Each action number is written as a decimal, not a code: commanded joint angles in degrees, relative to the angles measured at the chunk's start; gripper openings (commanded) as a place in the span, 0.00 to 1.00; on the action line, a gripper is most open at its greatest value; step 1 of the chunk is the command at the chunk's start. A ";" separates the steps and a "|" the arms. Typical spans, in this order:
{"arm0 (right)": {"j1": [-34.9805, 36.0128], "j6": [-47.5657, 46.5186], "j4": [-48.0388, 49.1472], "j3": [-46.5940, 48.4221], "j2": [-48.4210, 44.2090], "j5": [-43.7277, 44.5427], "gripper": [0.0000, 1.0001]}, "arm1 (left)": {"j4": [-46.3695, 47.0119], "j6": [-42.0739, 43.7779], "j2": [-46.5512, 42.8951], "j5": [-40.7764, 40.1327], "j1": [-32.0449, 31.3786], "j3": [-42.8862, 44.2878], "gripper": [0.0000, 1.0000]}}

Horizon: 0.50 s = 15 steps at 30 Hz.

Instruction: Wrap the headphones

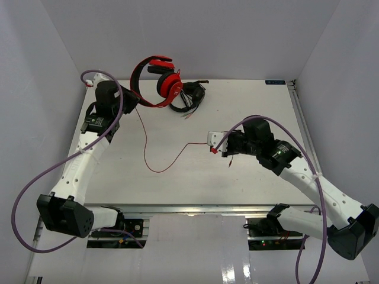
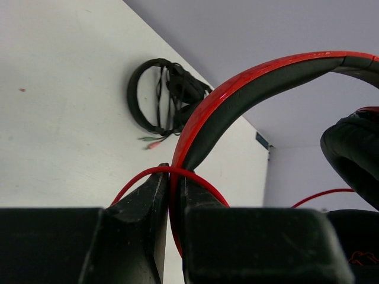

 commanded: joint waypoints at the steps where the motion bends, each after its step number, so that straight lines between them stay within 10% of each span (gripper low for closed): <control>1: -0.88 3.52 4.95 -3.42 0.26 8.63 0.08 | 0.21 4.22 -4.10 0.02 -0.08 -2.05 0.00; 15: -19.37 23.60 22.50 -17.33 -2.94 14.58 0.08 | -17.56 26.20 -14.35 24.61 -0.26 -22.51 0.00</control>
